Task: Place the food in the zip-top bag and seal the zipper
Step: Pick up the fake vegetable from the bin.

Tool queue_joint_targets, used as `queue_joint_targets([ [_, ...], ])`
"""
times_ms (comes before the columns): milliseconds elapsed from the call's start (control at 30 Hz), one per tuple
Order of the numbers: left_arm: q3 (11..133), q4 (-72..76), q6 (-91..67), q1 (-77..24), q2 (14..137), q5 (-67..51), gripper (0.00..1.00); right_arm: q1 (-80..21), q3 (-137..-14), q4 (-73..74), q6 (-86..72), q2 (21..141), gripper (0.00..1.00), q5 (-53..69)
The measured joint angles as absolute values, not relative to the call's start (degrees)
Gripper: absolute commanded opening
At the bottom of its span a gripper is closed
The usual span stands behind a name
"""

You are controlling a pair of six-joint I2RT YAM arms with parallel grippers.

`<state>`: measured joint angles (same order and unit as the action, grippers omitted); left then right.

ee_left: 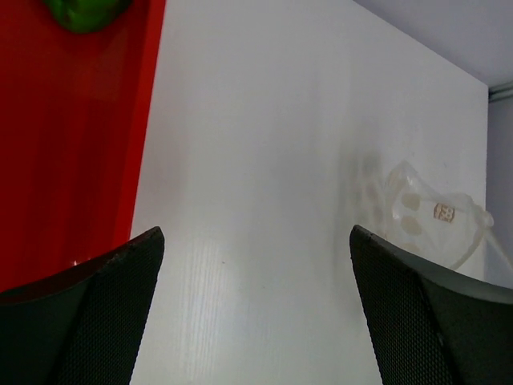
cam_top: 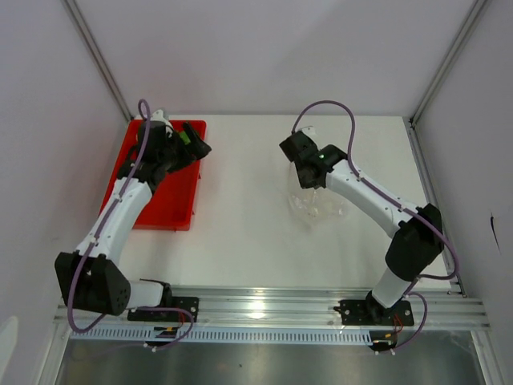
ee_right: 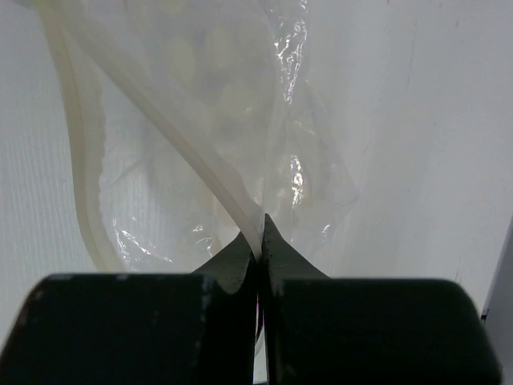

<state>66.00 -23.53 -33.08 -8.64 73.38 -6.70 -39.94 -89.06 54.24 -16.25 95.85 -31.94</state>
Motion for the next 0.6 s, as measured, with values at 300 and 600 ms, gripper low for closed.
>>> queue_joint_targets([
  [300,76.95,-27.55,-38.22,-1.85,86.98,-1.02,0.95,-39.24,-92.77,50.26,-14.74,103.53,0.0,-26.09],
  [600,77.36,-23.79,-45.87,4.84,98.43,4.62,0.93,-37.91,-93.58,47.83,-13.96,105.25,0.0,-22.46],
])
